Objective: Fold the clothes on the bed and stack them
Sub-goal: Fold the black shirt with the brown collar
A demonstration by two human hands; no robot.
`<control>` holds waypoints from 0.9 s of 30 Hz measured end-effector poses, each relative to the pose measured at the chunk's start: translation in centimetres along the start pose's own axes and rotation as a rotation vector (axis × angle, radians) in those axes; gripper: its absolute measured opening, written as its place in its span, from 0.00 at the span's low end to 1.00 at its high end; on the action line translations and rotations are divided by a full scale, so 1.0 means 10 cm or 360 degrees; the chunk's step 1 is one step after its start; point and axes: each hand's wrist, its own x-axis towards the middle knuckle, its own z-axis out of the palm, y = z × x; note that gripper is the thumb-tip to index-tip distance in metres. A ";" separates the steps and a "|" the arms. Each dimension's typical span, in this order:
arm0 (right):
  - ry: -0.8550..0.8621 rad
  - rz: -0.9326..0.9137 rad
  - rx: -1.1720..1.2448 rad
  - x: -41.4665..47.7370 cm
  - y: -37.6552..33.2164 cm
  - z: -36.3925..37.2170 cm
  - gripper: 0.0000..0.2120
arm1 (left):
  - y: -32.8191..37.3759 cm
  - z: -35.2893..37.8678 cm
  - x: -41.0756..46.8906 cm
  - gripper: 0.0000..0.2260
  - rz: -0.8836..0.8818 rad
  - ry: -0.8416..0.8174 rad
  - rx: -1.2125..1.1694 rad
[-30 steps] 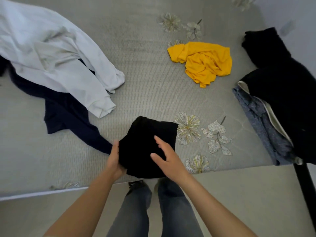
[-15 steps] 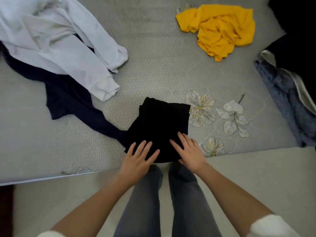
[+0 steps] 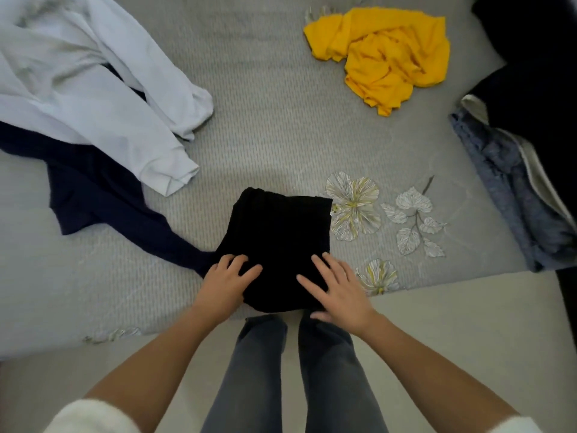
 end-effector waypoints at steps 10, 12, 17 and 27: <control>0.0107 0.0206 0.0310 0.25 0.32 -0.38 0.26 | -0.13 -0.43 0.20 0.21 -0.0402 -0.0240 -0.1049; 0.0122 0.0279 0.0637 0.18 0.33 -0.55 0.19 | -0.13 -0.62 0.19 0.19 -0.0438 -0.0237 -0.1237; 0.0306 0.0670 0.1020 0.05 0.45 -1.18 0.12 | -0.06 -1.38 0.28 0.20 -0.0337 -0.0165 -0.1400; 0.0503 0.0871 0.1173 -0.25 1.29 -2.64 0.11 | 0.54 -3.05 1.04 0.05 0.0032 -0.0044 -0.1250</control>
